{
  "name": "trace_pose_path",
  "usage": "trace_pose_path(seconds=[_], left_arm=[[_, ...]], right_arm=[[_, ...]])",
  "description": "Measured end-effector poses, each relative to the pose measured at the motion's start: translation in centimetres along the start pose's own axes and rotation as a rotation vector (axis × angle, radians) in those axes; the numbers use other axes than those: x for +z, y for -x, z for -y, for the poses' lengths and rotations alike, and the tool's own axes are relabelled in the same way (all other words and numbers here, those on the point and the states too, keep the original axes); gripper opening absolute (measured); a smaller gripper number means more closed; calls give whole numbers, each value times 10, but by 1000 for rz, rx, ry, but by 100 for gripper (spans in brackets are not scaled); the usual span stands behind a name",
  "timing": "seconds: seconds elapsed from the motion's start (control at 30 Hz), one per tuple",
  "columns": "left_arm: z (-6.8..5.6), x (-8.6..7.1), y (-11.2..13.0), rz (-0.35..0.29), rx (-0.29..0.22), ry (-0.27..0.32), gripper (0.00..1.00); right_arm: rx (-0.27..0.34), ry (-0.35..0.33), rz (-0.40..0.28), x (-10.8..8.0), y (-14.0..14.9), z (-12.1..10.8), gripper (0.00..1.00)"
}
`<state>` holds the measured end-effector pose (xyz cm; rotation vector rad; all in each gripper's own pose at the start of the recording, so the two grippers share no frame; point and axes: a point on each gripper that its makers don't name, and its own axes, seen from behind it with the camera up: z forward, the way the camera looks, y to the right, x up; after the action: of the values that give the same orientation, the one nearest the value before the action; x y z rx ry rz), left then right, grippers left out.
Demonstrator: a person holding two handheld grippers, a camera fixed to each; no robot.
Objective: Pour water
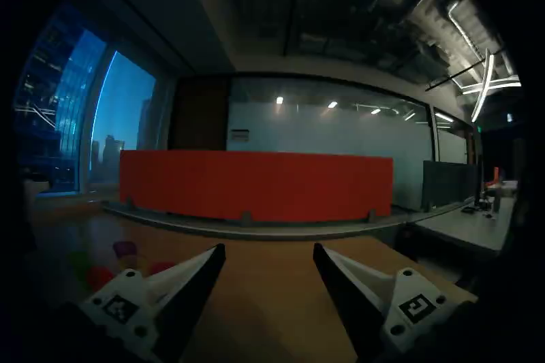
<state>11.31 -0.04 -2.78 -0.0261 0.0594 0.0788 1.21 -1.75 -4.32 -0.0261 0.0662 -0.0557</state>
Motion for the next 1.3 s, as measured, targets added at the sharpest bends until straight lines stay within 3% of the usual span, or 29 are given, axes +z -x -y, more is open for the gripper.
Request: trace_pose_path(seconds=[0.27, 0.5, 1.0, 1.3], left_arm=[[2, 3, 4, -7, -3, -30, 98], [7, 5, 11, -18, -36, -49, 97], [3, 9, 58, 12, -83, -53, 98], [3, 13, 82, 28, -86, -60, 98]], right_arm=[[25, 12, -5, -1, -6, -2, 100], [33, 11, -1, -2, -8, -1, 100], [11, 18, 27, -4, -2, 6, 100], [-13, 15, 42, -2, 3, 14, 100]])
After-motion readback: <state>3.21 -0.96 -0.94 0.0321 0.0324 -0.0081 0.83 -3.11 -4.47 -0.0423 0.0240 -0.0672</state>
